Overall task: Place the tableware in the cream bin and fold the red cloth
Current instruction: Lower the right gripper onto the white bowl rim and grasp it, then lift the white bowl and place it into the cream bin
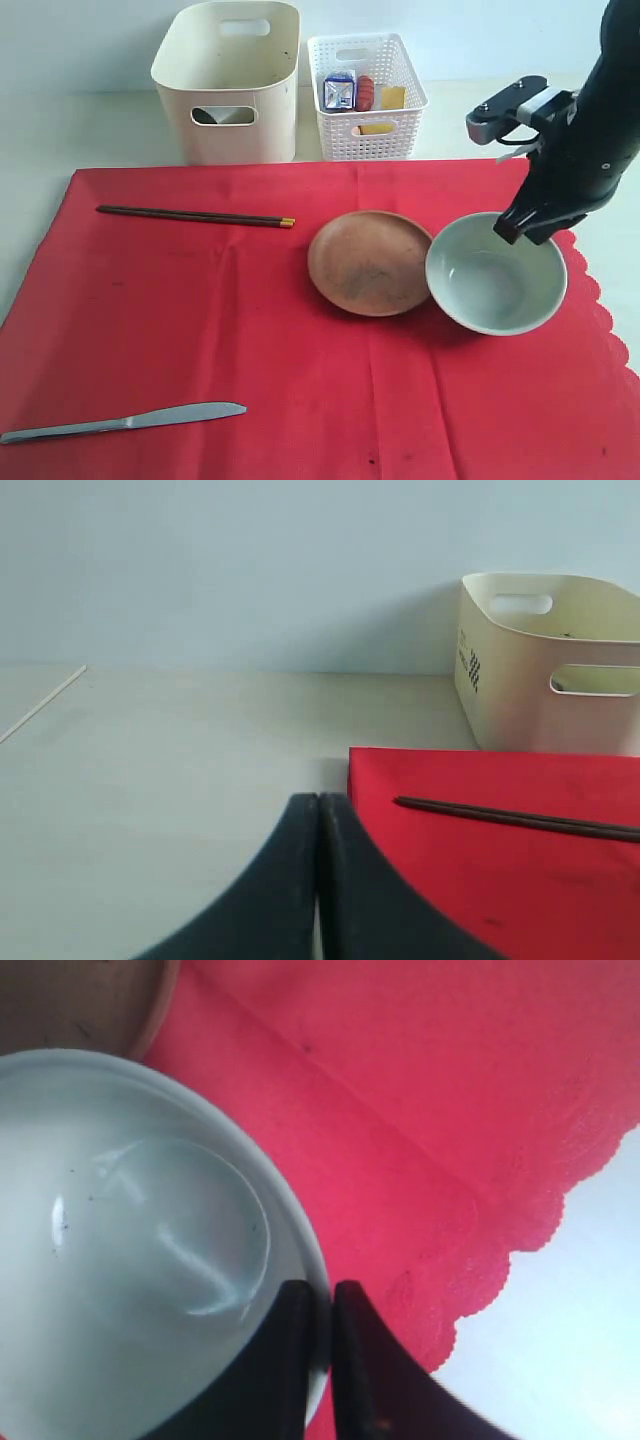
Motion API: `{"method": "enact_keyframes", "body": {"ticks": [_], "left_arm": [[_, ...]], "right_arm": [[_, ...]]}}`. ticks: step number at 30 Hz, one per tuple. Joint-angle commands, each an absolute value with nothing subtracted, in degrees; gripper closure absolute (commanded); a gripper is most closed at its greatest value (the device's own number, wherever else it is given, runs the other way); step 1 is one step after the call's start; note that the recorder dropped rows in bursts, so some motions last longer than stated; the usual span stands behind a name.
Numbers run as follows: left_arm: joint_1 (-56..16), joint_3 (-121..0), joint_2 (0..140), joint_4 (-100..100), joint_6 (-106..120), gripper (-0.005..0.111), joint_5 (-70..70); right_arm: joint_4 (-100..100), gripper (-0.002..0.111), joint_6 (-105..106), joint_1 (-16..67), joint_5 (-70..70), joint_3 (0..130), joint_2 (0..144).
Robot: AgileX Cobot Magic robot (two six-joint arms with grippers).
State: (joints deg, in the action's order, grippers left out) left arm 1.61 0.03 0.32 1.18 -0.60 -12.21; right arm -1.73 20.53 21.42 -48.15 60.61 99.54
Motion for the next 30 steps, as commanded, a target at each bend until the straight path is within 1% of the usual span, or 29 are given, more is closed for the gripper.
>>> {"method": "enact_keyframes", "body": {"ticks": [1, 3, 4, 5, 6, 7, 8, 10, 12, 18, 20, 21, 22, 24, 25, 27, 28, 30], "left_arm": [[1.72, 0.00, 0.00, 1.06, -0.49, 0.107, -12.08], [1.72, 0.00, 0.00, 1.06, -0.49, 0.107, -12.08], [1.72, 0.00, 0.00, 1.06, -0.49, 0.107, -12.08], [1.72, 0.00, 0.00, 1.06, -0.49, 0.107, -12.08], [1.72, 0.00, 0.00, 1.06, -0.49, 0.107, -12.08], [1.72, 0.00, 0.00, 1.06, -0.49, 0.107, -12.08], [1.72, 0.00, 0.00, 1.06, -0.49, 0.107, -12.08], [1.72, 0.00, 0.00, 1.06, -0.49, 0.107, -12.08], [1.72, 0.00, 0.00, 1.06, -0.49, 0.107, -12.08], [1.72, 0.00, 0.00, 1.06, -0.49, 0.107, -12.08], [1.72, 0.00, 0.00, 1.06, -0.49, 0.107, -12.08], [1.72, 0.00, 0.00, 1.06, -0.49, 0.107, -12.08], [1.72, 0.00, 0.00, 1.06, -0.49, 0.107, -12.08], [1.72, 0.00, 0.00, 1.06, -0.49, 0.107, -12.08], [1.72, 0.00, 0.00, 1.06, -0.49, 0.107, -12.08], [1.72, 0.00, 0.00, 1.06, -0.49, 0.107, -12.08], [1.72, 0.00, 0.00, 1.06, -0.49, 0.107, -12.08], [1.72, 0.00, 0.00, 1.06, -0.49, 0.107, -12.08]], "right_arm": [[-2.10, 0.108, 19.08, 21.30, -46.65, 60.40, 101.37], [-2.10, 0.106, 18.28, 21.30, -46.75, 60.40, 101.44], [-2.10, 0.098, 15.22, 21.30, -45.59, 60.40, 101.44], [-2.18, 0.093, 14.28, 21.30, -44.88, 60.40, 101.44], [-2.22, 0.080, 13.39, 21.30, -43.94, 60.40, 101.44], [-2.22, 0.072, 13.50, 21.30, -43.59, 60.40, 101.44], [-1.08, 0.057, 13.50, 21.30, -43.50, 60.40, 101.44], [-0.42, 0.040, 13.37, 21.30, -43.64, 60.40, 101.44], [-0.95, 0.031, 12.07, 21.17, -43.64, 60.40, 101.58], [-0.51, 0.035, 11.39, 21.17, -43.15, 60.40, 106.67], [-0.64, 0.040, 11.50, 21.17, -42.37, 60.40, 107.08], [-0.76, 0.045, 11.74, 21.17, -41.91, 60.40, 107.08], [-0.76, 0.054, 12.30, 21.17, -41.62, 60.40, 106.79], [-1.20, 0.070, 12.65, 21.17, -41.52, 60.40, 106.16], [-2.34, 0.083, 12.65, 21.17, -41.88, 60.40, 105.58], [-3.85, 0.103, 12.65, 21.17, -42.95, 60.40, 104.47], [-5.27, 0.108, 12.50, 21.17, -43.55, 60.40, 103.36], [-6.96, 0.108, 12.50, 21.17, -43.96, 60.40, 101.34]]}}
